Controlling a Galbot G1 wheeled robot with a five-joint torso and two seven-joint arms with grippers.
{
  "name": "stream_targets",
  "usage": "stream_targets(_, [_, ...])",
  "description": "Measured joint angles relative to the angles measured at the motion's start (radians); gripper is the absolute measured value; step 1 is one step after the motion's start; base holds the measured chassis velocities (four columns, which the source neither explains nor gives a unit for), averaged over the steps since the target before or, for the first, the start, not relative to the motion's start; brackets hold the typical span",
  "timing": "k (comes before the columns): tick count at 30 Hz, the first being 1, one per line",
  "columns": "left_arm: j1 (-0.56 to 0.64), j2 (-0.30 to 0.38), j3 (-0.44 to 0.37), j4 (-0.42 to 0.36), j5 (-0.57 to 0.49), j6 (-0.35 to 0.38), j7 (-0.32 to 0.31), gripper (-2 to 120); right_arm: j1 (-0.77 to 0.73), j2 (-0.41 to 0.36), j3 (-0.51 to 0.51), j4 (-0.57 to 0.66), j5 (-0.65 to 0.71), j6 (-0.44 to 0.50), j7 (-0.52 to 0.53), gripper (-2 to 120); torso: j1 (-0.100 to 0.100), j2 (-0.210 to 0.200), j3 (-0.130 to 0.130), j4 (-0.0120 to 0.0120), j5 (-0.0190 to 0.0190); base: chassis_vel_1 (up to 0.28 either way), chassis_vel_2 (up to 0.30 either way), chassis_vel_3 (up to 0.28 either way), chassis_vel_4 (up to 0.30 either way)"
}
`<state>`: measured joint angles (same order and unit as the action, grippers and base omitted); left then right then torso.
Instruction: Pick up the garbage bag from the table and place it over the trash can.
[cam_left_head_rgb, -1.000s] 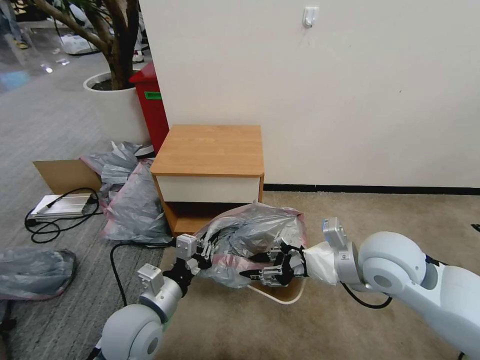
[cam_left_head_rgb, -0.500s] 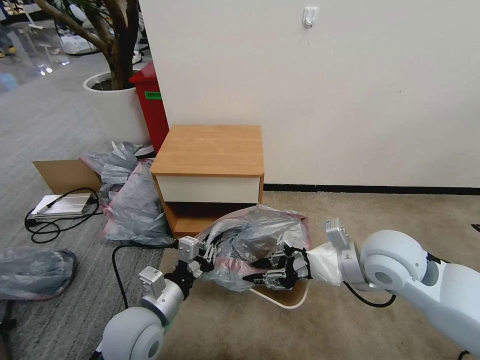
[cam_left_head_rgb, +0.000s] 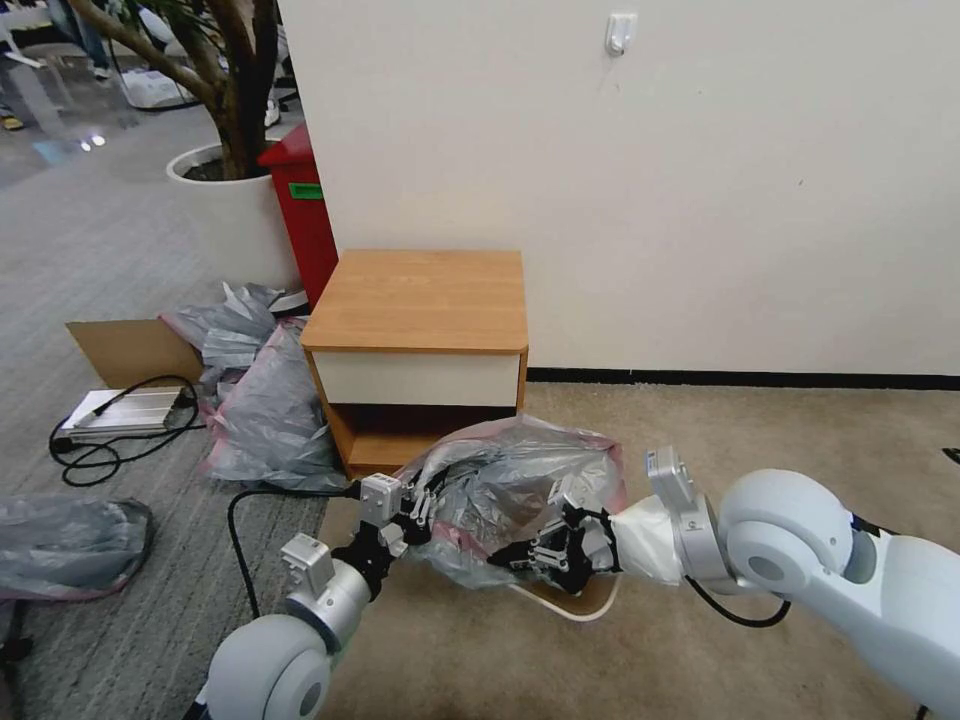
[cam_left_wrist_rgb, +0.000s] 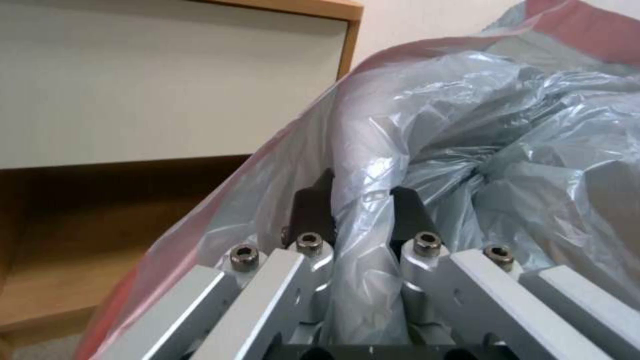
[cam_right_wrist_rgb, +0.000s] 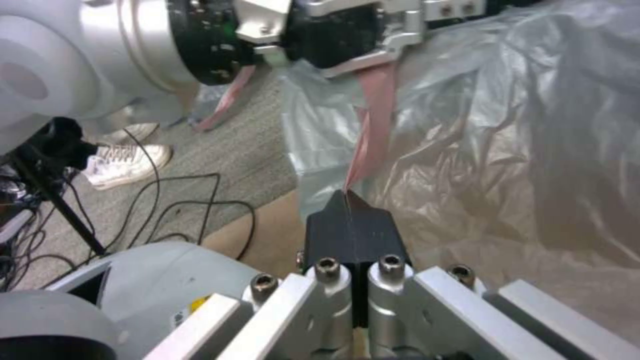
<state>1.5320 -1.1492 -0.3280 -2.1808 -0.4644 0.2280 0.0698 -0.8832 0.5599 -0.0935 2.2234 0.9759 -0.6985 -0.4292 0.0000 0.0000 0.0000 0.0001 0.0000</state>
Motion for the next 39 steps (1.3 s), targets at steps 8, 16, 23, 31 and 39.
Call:
stream_targets(8, [0.006,-0.011,0.006,0.0,-0.002,0.0,-0.006,8,-0.053,0.001,0.007,0.052,-0.03,0.003,0.007,0,0.0,0.0,0.0,0.0,0.0,0.0,0.0,0.0,0.0])
stream_targets(16, [0.008,-0.02,0.009,-0.001,-0.024,0.007,-0.031,8,-0.094,0.007,-0.02,0.071,-0.129,0.003,0.023,0,0.0,0.0,0.0,-0.0001,0.0,0.0,0.0,0.0,0.0])
stream_targets(23, [0.007,-0.049,0.009,0.003,-0.059,0.026,-0.093,8,-0.136,0.005,0.007,0.095,-0.203,0.003,0.041,0,0.0,0.0,0.0,-0.0001,0.0,0.0,0.0,0.0,0.0])
stream_targets(31, [-0.002,-0.081,-0.022,0.037,-0.055,-0.006,-0.198,8,-0.273,0.036,0.215,0.224,-0.155,-0.003,0.144,10,0.0,0.0,0.0,-0.0001,-0.0001,0.0,0.0,0.0,0.0])
stream_targets(39, [0.009,-0.097,-0.057,0.07,-0.059,-0.056,-0.23,8,-0.318,0.287,0.397,0.225,-0.115,0.073,0.402,43,0.0,0.0,0.0,-0.0001,0.0,0.0,0.0,0.0,0.0])
